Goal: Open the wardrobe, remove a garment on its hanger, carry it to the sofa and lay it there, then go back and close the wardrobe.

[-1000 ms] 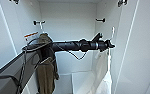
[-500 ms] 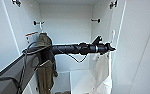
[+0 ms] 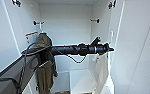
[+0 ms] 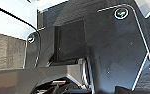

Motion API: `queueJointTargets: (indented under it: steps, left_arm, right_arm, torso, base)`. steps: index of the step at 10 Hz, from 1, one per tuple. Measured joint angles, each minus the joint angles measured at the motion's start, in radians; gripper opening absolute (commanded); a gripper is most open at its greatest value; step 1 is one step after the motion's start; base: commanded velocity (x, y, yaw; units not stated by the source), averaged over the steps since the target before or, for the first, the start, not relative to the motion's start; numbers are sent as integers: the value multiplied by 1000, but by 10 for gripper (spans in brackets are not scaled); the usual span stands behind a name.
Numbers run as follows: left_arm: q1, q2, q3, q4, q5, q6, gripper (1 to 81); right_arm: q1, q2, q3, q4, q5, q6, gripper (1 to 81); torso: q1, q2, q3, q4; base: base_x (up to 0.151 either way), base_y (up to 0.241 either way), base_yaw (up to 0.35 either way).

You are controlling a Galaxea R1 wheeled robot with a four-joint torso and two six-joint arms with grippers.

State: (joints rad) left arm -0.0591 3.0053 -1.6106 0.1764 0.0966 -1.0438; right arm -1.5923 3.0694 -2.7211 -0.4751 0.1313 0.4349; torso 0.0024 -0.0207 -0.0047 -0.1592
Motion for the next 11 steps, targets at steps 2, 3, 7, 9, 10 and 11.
queueJointTargets:
  steps: [2,3,7,9,10,11]
  left_arm:
    - [0,-3,16,0,0,0,10]
    - [0,-3,23,0,-5,0,10]
    - [5,-16,38,3,-8,3,10]
    - [0,-9,49,3,-12,0,10]
    - [0,-9,53,3,-9,0,10]
    - [0,-11,59,3,-9,0,10]
  right_arm:
    - [2,-1,0,0,0,0,811]
    - [2,0,0,0,0,0,811]
    - [16,-1,0,0,3,0,811]
    - [-1,-1,0,0,-1,0,811]
    - [2,0,0,0,0,0,811]
    - [3,-1,0,0,1,0,811]
  torso:
    - [0,0,0,0]
    - [0,0,0,0]
    - [1,1,0,0]
    - [0,0,0,0]
    - [1,1,0,0]
    - [0,1,0,0]
  base:
    - [0,0,0]
    - [0,0,0]
    - [-87,0,0]
    - [-109,0,0]
    - [-118,0,0]
    - [-123,0,0]
